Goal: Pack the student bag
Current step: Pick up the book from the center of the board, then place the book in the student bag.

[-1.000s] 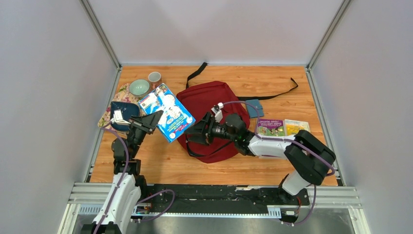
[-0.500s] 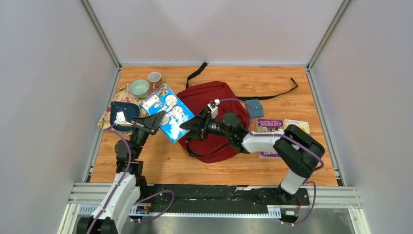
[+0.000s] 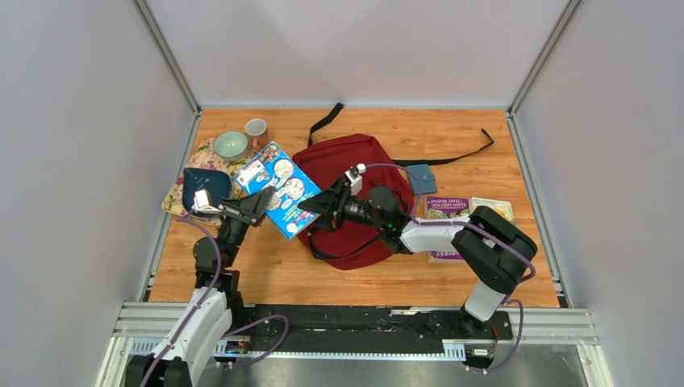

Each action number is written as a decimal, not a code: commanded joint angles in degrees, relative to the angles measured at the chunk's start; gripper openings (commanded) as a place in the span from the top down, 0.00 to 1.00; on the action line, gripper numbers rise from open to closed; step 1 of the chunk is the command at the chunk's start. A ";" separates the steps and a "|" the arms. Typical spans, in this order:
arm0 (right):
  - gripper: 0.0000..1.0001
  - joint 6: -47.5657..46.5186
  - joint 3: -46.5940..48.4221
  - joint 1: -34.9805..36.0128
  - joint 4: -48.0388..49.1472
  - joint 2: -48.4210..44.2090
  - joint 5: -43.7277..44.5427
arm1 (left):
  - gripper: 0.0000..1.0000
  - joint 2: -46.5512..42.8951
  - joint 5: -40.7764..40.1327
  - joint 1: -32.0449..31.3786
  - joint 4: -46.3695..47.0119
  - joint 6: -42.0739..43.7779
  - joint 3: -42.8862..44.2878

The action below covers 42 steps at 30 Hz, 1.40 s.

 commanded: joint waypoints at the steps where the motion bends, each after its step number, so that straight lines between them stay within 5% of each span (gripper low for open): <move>1: 0.32 -1.21 -0.62 0.58 0.50 -2.64 1.97 | 1.00 0.13 -1.21 -0.18 9.88 -1.85 0.28; 9: 0.36 1.68 3.25 0.67 10.43 1.67 -0.49 | 1.00 3.38 3.01 -0.62 12.52 -3.35 1.17; 12: 0.52 1.16 3.34 0.67 12.02 1.06 0.11 | 1.00 2.77 3.71 -0.71 12.09 -3.43 0.46; 16: 0.92 -0.07 2.29 0.06 10.26 -0.26 0.03 | 1.00 2.33 6.08 -0.71 9.81 -3.17 -0.15; 18: 1.00 -1.30 0.63 -0.21 9.57 -2.01 0.12 | 0.85 1.98 8.10 -0.71 4.81 -2.65 0.46; 19: 1.00 -2.00 -0.25 -0.82 7.73 -2.89 0.29 | 0.62 1.71 9.24 -0.71 1.92 -0.12 2.29; 21: 1.00 -5.33 -2.01 -1.61 4.83 -6.83 0.90 | 0.45 1.27 13.81 -0.71 -12.38 5.41 5.89; 23: 1.00 -8.49 -4.74 -3.45 -3.15 -10.70 2.22 | 0.26 1.97 16.97 -0.88 -30.60 17.00 13.71; 26: 1.00 -16.22 -7.47 -6.70 -18.61 -20.80 7.05 | 0.25 4.16 17.16 -0.88 -47.88 30.73 22.77; 31: 1.00 -31.17 -3.70 -9.96 -54.77 -39.53 25.56 | 0.24 6.01 16.82 -4.38 -48.56 37.87 24.89; 34: 1.00 -33.81 -2.81 -12.41 -65.98 -47.97 34.29 | 0.24 10.31 12.78 -12.29 -50.57 43.92 28.40; 42: 1.00 -35.49 -1.76 -20.94 -84.01 -65.73 36.59 | 0.23 30.61 2.84 -34.95 -59.11 63.60 46.14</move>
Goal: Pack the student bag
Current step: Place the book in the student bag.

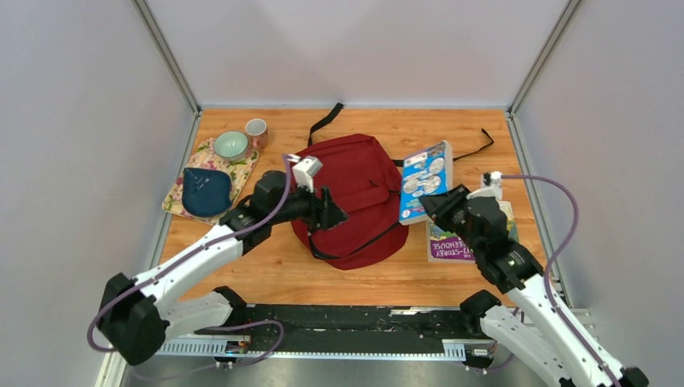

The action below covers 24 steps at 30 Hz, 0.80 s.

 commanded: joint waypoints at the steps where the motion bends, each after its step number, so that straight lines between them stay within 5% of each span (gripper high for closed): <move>1: 1.00 -3.56 4.56 -2.94 -10.86 -6.48 4.94 | 0.22 8.04 -4.44 -7.85 -3.81 14.64 9.77; 7: 1.00 -5.76 7.81 -4.00 -18.25 -10.36 7.84 | 0.21 20.53 -3.74 -15.41 -5.04 21.24 18.12; 17: 1.00 -6.37 8.43 -4.00 -20.98 -11.77 8.11 | 0.21 29.67 -1.98 -16.57 -3.37 21.33 21.21; 24: 1.00 -5.84 7.82 -4.00 -22.12 -12.64 8.02 | 0.43 32.58 -1.37 -16.57 -3.72 20.63 22.96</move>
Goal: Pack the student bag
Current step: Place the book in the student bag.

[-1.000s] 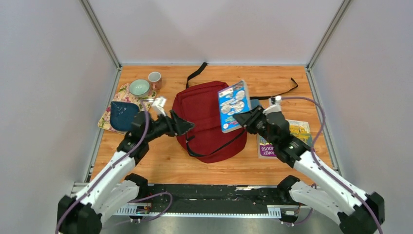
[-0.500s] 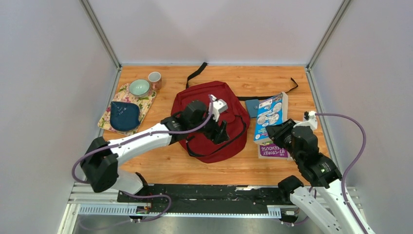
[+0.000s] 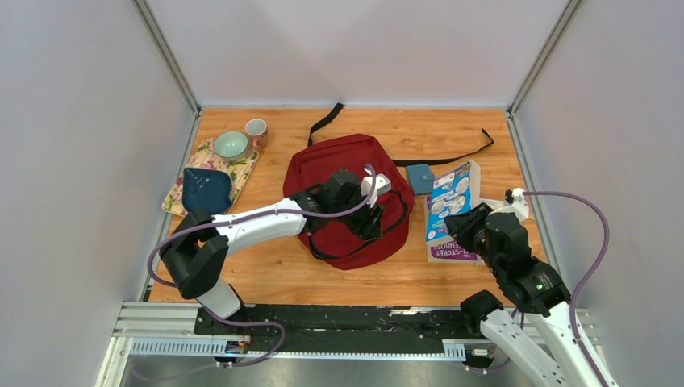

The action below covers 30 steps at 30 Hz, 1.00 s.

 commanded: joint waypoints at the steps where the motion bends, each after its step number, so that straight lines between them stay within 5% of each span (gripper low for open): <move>1: 1.00 -0.34 2.77 -0.20 3.51 -1.58 1.92 | 0.45 1.26 1.52 0.02 0.96 0.91 3.21; 9: 1.00 -0.42 2.77 -0.28 3.16 -1.50 2.10 | 0.53 3.11 5.30 0.02 -0.36 1.00 4.08; 17: 1.00 -0.34 2.59 -0.37 2.90 -1.50 1.66 | 0.89 3.28 5.56 0.02 -0.28 0.39 4.00; 30: 1.00 -0.42 1.89 -0.28 2.72 -1.24 0.34 | 0.88 0.56 6.09 0.02 0.16 -0.49 5.05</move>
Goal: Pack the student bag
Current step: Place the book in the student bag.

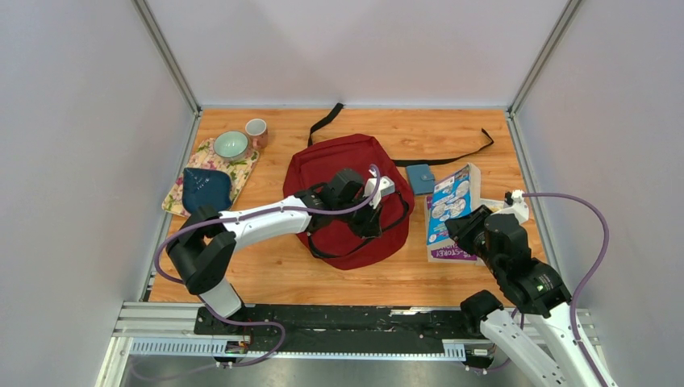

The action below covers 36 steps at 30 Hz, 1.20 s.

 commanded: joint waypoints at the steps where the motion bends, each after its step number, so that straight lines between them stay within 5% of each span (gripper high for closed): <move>1: 1.00 -0.51 1.80 -0.22 4.93 -0.69 0.34 | 0.88 -2.81 1.52 0.02 1.52 -0.43 2.91; 7: 1.00 -0.34 1.45 -0.13 4.75 -0.86 -0.01 | 0.89 -2.55 3.01 0.55 2.31 -1.48 3.00; 9: 1.00 -0.34 1.45 -0.13 4.67 -0.95 -0.01 | 1.00 -2.20 3.37 0.73 2.23 -2.01 2.91; 17: 1.00 -0.95 2.32 -0.22 4.66 -0.86 -1.94 | 1.00 -4.65 -6.47 1.25 -1.72 0.52 5.97; 28: 1.00 -1.13 9.53 -0.13 1.41 0.45 -19.24 | 1.00 -7.99 -14.21 2.84 -5.69 4.84 17.15; 36: 1.00 8.35 4.10 -0.22 10.28 3.52 -33.74 | 1.00 -12.11 -19.92 2.75 -2.80 6.77 16.10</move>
